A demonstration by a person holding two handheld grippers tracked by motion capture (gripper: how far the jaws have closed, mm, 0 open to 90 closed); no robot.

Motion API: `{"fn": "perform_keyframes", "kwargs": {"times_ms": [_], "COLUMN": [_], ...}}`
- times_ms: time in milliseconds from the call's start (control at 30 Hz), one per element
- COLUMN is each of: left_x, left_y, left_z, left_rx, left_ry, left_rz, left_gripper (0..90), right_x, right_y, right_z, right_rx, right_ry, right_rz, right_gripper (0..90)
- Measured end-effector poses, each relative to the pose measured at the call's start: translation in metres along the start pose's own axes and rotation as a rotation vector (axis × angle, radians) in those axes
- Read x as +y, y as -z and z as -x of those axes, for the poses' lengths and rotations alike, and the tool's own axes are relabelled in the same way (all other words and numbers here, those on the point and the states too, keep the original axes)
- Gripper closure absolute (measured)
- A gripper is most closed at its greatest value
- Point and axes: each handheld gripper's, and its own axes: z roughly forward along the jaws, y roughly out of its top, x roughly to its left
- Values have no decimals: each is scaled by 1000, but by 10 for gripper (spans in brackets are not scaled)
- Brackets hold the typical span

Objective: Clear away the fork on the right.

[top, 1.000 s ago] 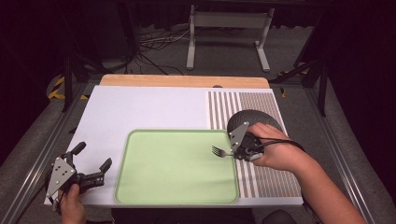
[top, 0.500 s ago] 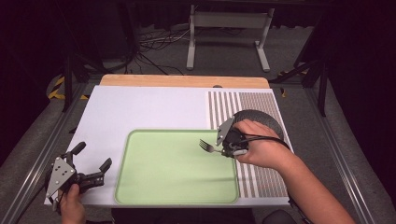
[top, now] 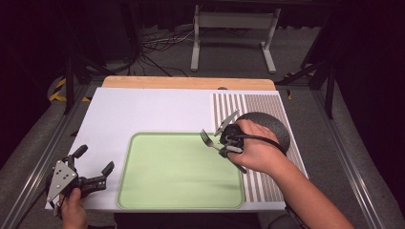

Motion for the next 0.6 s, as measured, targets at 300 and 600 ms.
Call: {"fn": "perform_keyframes", "kwargs": {"times_ms": [300, 600], "left_x": [0, 0], "left_y": [0, 0], "left_z": [0, 0], "left_rx": [0, 1], "left_ry": [0, 0], "left_rz": [0, 1], "left_gripper": [3, 3], "right_x": [2, 4], "right_y": [-7, -12], "right_z": [-4, -6], "right_rx": [-12, -27], "right_ry": [-120, -214], "right_rz": [9, 16], "right_gripper": [848, 847]}}
